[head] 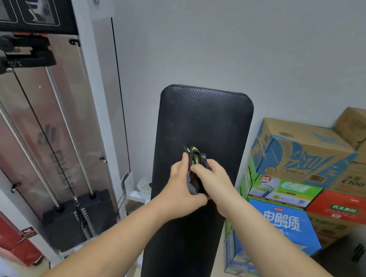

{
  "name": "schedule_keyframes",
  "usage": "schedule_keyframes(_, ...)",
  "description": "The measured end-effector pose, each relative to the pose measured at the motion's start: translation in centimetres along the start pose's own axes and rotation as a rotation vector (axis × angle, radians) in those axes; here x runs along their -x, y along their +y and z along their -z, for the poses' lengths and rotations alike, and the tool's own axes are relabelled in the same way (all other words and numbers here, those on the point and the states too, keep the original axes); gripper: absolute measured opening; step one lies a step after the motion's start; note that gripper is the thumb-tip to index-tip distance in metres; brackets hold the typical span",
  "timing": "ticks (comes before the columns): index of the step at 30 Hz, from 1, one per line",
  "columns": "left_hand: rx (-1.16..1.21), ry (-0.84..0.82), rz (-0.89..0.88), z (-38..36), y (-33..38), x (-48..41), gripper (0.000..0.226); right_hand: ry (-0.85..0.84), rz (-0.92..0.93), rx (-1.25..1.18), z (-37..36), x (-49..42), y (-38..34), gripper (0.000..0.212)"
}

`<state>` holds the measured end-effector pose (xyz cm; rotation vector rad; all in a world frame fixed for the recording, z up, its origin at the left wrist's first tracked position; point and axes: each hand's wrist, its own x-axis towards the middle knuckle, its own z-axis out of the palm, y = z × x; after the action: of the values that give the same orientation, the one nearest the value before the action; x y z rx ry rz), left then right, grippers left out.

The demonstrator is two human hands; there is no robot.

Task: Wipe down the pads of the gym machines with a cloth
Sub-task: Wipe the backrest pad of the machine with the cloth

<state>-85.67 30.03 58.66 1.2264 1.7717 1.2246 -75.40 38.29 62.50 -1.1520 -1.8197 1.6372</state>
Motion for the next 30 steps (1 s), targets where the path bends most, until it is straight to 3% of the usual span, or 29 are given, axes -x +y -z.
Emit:
schedule_keyframes(1, 0.046, 0.039, 0.02, 0.0, 0.4, -0.6, 0.114, -0.103, -0.045, -0.031, 0.9, 0.2, -0.5, 0.019)
schedule_keyframes(3, 0.077, 0.242, 0.021, 0.3, 0.6, -1.4, 0.076, -0.26, -0.045, -0.012, 2.8, 0.3, -1.0, 0.028)
schedule_keyframes(5, 0.015, 0.407, -0.02, 0.6, 0.8, -2.1, 0.045, -0.13, 0.032, 0.007, 4.4, -0.1, -1.5, 0.029)
schedule_keyframes(7, -0.017, 0.476, -0.125, 1.5, 2.2, -3.1, 0.042, 0.231, 0.18, 0.095, 6.0, -1.5, -1.6, 0.022)
schedule_keyframes(9, -0.182, 0.595, -0.3, 3.3, 4.0, -5.1, 0.05, 0.471, 0.244, 0.208, 7.8, -3.3, -1.2, 0.016)
schedule_keyframes(11, -0.624, 0.792, -0.405, 5.1, 5.2, -7.9, 0.058, 0.53, 0.193, 0.279, 9.1, -5.0, 0.2, 0.032)
schedule_keyframes(13, -0.893, 0.868, -0.418, 5.4, 5.2, -10.0, 0.067, 0.539, 0.2, 0.316, 9.3, -6.4, 2.1, 0.039)
schedule_keyframes(18, -0.857, 0.807, -0.359, -0.3, 1.2, -10.6, 0.077, 0.514, 0.254, 0.136, 9.1, -7.4, 5.0, 0.028)
schedule_keyframes(22, -1.035, 0.564, -0.446, -4.1, -5.1, -7.5, 0.084, 0.53, 0.179, 0.009, 8.6, -6.5, 8.5, 0.016)
schedule_keyframes(28, -1.412, 0.038, -0.706, -2.3, -11.3, -4.0, 0.075, 0.453, -0.133, 0.06, 3.9, -2.3, 15.4, 0.029)
schedule_keyframes(30, -1.447, 0.075, -0.776, 0.6, -10.6, -4.1, 0.069, 0.42, -0.195, 0.151, 1.9, -1.0, 17.1, 0.042)
